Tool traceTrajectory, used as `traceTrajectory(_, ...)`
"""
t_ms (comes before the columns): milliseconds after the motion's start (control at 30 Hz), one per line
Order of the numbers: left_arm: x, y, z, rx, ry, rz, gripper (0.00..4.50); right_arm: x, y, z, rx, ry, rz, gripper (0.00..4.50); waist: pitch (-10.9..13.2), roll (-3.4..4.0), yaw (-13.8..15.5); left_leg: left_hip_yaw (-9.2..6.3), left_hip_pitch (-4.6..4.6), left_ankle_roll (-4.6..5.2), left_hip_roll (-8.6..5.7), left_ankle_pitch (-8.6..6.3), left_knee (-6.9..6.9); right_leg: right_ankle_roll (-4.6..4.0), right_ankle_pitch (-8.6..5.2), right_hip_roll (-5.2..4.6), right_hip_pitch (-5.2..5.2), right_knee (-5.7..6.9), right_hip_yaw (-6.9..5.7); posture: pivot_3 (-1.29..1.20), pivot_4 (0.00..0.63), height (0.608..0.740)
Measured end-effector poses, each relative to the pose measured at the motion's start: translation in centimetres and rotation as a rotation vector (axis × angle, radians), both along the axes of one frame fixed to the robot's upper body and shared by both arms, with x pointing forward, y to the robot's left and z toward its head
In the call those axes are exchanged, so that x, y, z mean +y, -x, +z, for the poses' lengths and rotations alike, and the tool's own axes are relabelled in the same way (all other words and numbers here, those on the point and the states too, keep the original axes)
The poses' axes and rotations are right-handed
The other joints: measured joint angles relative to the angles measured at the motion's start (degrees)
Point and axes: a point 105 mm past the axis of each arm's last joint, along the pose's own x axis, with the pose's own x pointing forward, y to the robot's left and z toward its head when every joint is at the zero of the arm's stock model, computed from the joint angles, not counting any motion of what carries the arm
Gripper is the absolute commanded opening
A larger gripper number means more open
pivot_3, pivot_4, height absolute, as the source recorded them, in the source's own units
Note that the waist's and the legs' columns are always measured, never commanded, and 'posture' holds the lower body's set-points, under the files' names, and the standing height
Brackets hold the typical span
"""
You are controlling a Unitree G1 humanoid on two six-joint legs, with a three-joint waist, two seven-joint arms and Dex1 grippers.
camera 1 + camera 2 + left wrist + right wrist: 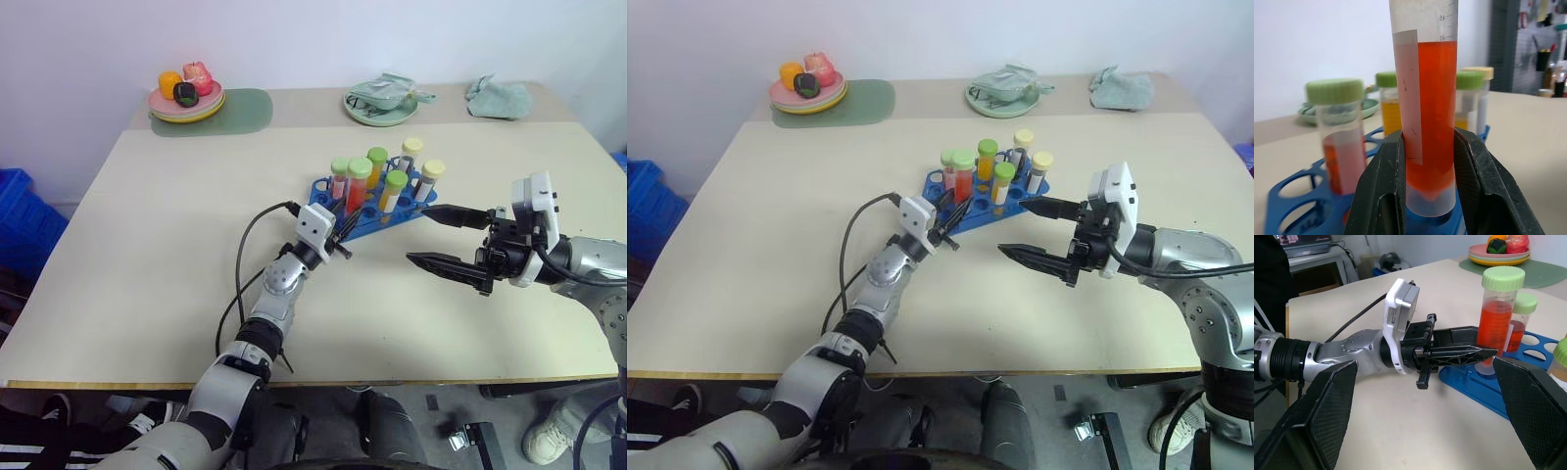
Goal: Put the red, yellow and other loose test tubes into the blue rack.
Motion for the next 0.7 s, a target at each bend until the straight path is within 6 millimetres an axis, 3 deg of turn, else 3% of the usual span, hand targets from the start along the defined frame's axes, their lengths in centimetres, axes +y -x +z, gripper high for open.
traceTrajectory(700,-0.88,-0.05,-0.52,0.035,-0.006,-0.036,0.78,0.01,-0.01,-0.05,0.005,0.001,-0.004,4.5,0.0,0.0,0.4,0.0,0.0,0.0,-0.02,0.0,0.03,0.01,0.0,-0.02,0.05,0.0,0.0,0.0,0.15,0.74)
